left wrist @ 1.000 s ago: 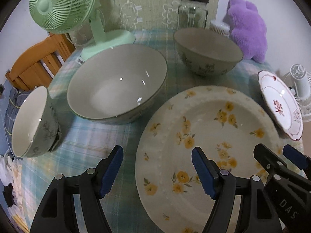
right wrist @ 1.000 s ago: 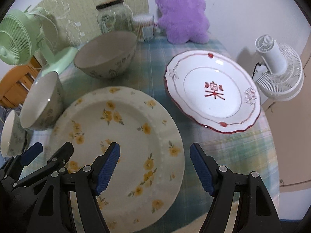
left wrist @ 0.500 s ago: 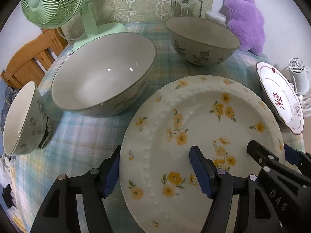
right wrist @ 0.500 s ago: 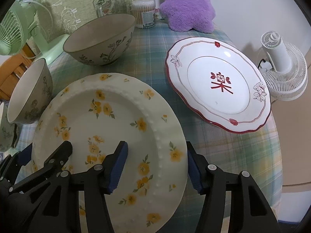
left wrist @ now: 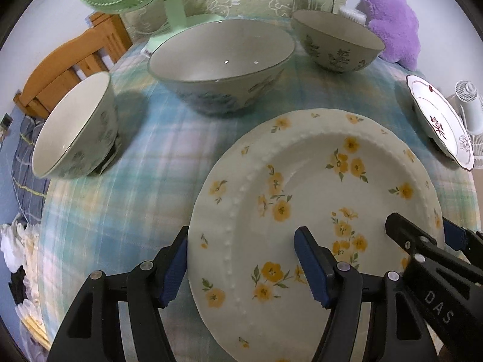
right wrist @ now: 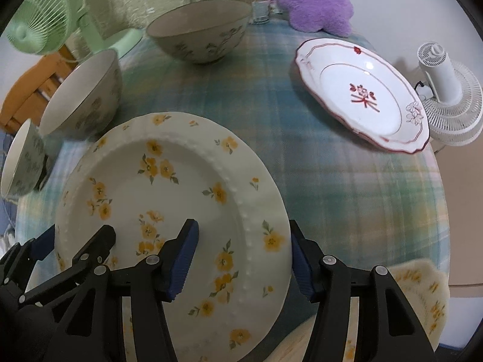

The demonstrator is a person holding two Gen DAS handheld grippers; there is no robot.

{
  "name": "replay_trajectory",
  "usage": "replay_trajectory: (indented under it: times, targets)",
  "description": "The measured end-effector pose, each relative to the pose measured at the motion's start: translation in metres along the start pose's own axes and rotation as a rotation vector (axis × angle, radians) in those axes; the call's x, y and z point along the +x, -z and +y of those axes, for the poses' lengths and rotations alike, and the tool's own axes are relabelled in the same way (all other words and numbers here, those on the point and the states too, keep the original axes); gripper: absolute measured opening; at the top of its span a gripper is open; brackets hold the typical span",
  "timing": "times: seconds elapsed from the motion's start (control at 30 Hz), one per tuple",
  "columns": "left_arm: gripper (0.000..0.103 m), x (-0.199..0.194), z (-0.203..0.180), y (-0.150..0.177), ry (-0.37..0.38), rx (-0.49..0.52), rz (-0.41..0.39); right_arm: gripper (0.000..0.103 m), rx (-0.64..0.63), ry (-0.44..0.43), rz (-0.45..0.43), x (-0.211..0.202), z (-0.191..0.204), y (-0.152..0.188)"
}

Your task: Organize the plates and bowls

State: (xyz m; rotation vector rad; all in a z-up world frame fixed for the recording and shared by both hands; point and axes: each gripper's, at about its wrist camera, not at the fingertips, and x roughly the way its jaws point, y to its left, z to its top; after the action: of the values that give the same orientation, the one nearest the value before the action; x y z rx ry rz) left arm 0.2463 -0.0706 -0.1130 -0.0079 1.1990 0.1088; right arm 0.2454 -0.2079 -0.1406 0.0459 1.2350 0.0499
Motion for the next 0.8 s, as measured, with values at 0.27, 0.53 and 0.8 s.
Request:
replay_trajectory:
  times: [0.27, 0.53, 0.8]
  targets:
    - [0.081, 0.003, 0.001, -0.003, -0.014, 0.023, -0.015, 0.063, -0.031, -0.014, 0.005, 0.002, 0.004, 0.001]
    - [0.071, 0.007, 0.001, -0.015, 0.011, 0.035, -0.023, 0.063, -0.037, -0.040, 0.007, 0.008, 0.000, -0.010]
    - [0.070, 0.006, 0.005, -0.015, 0.003, -0.003, -0.005, 0.062, -0.050, -0.019, 0.025, 0.008, 0.007, -0.014]
